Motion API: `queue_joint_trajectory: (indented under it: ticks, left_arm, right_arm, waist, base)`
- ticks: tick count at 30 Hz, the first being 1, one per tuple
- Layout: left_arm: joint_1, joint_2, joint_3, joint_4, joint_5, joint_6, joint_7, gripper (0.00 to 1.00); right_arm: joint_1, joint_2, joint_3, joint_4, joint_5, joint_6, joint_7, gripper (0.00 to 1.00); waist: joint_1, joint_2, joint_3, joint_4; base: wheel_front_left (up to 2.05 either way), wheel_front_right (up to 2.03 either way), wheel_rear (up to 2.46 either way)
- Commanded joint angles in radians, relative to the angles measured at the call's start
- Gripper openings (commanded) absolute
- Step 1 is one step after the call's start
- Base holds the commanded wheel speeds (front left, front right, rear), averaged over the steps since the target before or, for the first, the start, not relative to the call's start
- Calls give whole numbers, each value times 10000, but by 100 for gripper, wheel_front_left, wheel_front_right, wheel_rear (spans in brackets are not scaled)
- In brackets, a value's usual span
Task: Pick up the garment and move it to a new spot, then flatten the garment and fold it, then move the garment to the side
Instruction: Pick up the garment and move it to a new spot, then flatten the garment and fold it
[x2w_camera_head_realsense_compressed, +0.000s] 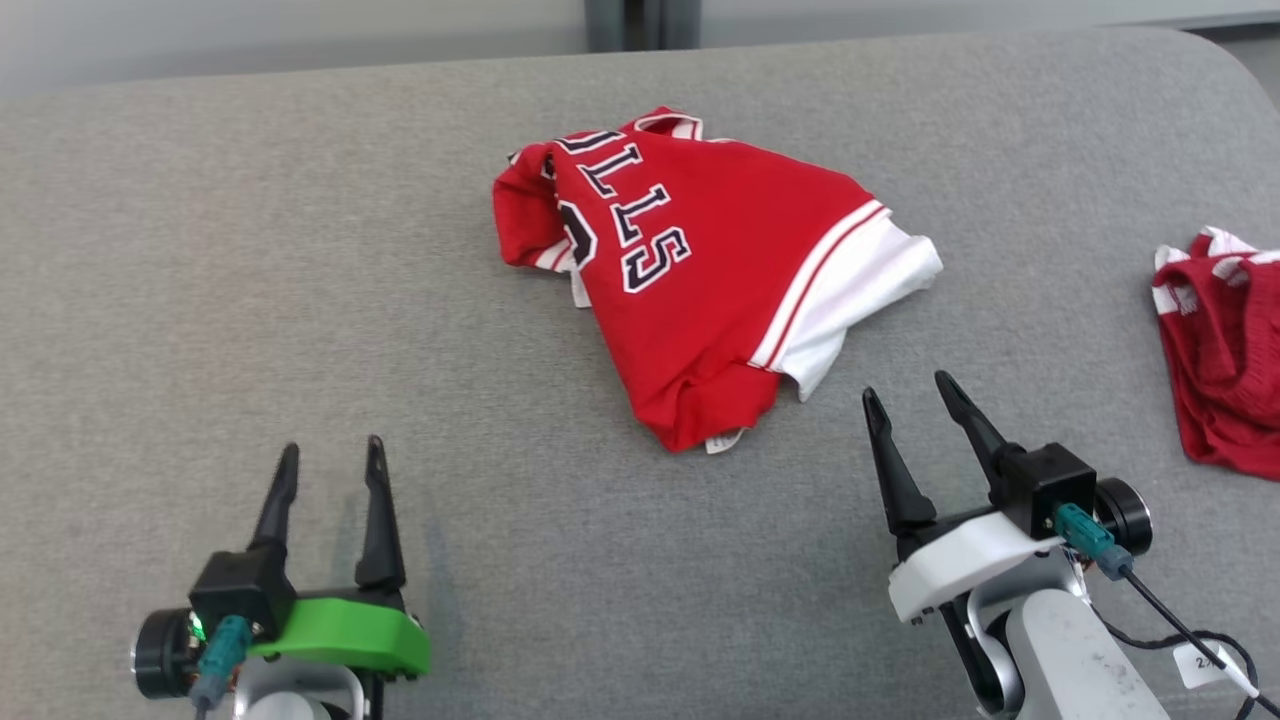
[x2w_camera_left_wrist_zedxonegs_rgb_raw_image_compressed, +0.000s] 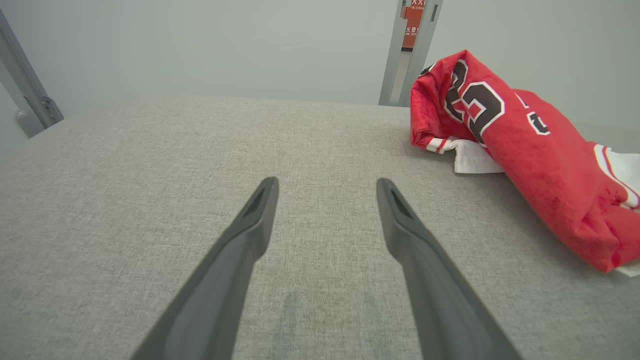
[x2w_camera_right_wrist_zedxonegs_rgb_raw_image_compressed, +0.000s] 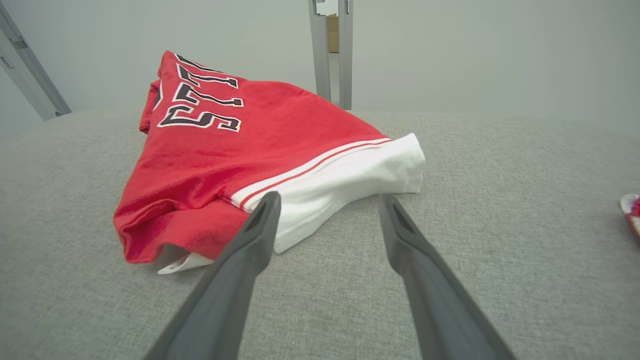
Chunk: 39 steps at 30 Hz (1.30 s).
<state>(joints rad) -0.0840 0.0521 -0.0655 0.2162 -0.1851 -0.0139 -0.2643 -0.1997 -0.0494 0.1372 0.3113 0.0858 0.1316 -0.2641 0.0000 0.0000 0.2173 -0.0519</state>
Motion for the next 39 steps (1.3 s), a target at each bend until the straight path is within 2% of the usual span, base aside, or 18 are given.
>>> queue_joint_trajectory:
  ticks: [1, 6, 15, 20, 26, 27, 28, 29, 32, 39]
  left_arm:
    - [265, -8, -91, -7, -110, 62, 4, 100]
    - [404, -5, -488, -15, -51, -21, 4, 100]
    - [-42, -3, -787, -323, -428, 216, 4, 100]
    - [-175, -3, -811, -356, -500, 245, 4, 100]
    - [-289, -4, -930, -428, -640, 336, 4, 100]
    - [-343, -4, -944, -430, -619, 315, 4, 100]
    - [-372, -4, -967, -412, -559, 308, 4, 100]
    - [-395, -2, -962, -397, -500, 344, 4, 100]
    - [-408, 1, -803, -455, -511, 507, 4, 100]
    - [-322, -1, -1018, -425, -137, 310, 4, 100]
  right_arm:
    - [185, -27, -74, 102, -81, -19, -1, 100]
    - [196, -21, -510, 575, -245, -19, -1, 100]
    - [-463, -32, -1163, 1527, -1012, -19, -1, 100]
    - [-793, -35, -1451, 2079, -1408, -19, -1, 100]
    - [-887, -32, -1723, 2110, -1603, -19, -1, 100]
    - [-908, -27, -1689, 2069, -1599, -19, -1, 88]
    - [-946, -29, -1695, 1964, -1560, -19, -1, 49]
    - [-973, -38, -1681, 1872, -1455, -19, -1, 0]
    - [-995, -24, -1569, 1748, -1335, -19, -1, 0]
    - [-1231, -15, -2002, 671, -616, -19, -1, 0]
  waist:
    - [0, 0, -439, 465]
    - [0, 0, -539, 986]
    - [0, 0, 222, 1967]
    - [0, 0, 496, 2229]
    - [0, 0, 642, 2224]
    - [0, 0, 658, 2179]
    - [0, 0, 669, 2135]
    - [0, 0, 679, 2061]
    - [0, 0, 633, 1778]
    - [0, 0, 291, 643]
  base:
    - [0, 0, 0]
    - [0, 0, 0]
    - [0, 0, 0]
    - [0, 0, 0]
    - [0, 0, 0]
    - [0, 0, 0]
    - [0, 0, 0]
    - [0, 0, 0]
    - [0, 0, 0]
    - [0, 0, 0]
